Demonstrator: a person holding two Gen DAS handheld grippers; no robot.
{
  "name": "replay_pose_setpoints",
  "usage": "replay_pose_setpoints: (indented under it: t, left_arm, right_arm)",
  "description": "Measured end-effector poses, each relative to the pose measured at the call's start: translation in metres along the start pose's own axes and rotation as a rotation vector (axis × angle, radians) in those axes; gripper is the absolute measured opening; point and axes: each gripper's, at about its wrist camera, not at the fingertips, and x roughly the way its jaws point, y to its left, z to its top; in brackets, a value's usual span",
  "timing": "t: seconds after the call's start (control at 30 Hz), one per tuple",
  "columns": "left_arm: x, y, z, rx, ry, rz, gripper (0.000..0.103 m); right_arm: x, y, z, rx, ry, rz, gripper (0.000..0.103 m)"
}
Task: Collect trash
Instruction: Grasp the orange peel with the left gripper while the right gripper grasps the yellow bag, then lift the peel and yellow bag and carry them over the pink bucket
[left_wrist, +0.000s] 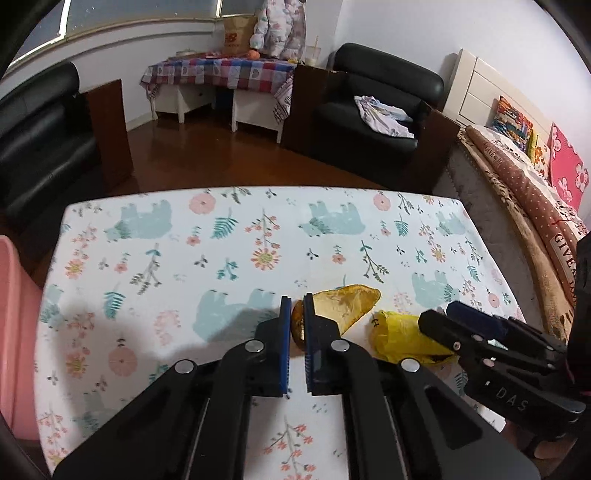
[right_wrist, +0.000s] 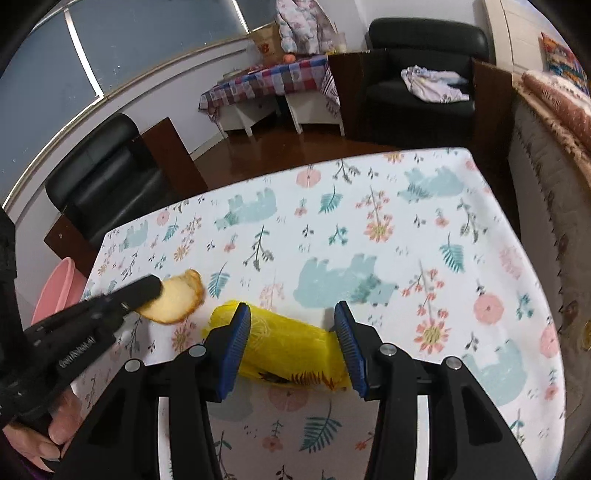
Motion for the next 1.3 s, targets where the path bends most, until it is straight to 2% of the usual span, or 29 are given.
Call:
replay_pose_setpoints:
  t: [0.17, 0.57, 0.8, 1.03, 1.2, 1.3]
  left_arm:
    - [-0.016, 0.001, -0.002, 0.023, -0.034, 0.013, 0.006]
    - [-0.038, 0.010, -0.009, 0.031, -0.057, 0.042, 0.006]
    - [-0.053, 0.014, -0.015, 0.046, -0.085, 0.052, 0.006]
    - [-0.071, 0.013, -0.018, 0.057, -0.119, 0.059, 0.006]
    - [-0.081, 0.016, -0.021, 0.055, -0.131, 0.058, 0.006]
    - [-0.088, 0.020, -0.024, 0.049, -0.139, 0.062, 0.006]
  right_arm:
    - [-0.004, 0.005, -0.010, 0.002, 0.043, 0.047, 0.047]
    - [-0.017, 0.043, -0.037, -0.127, 0.141, 0.110, 0.047]
    - [-0.025, 0.058, -0.054, -0.190, 0.156, 0.103, 0.047]
    - [-0.041, 0.069, -0.063, -0.208, 0.154, 0.131, 0.047]
    - [-0.052, 0.086, -0.073, -0.288, 0.198, 0.165, 0.048]
    - [-0.059, 0.096, -0.078, -0.331, 0.173, 0.159, 0.048]
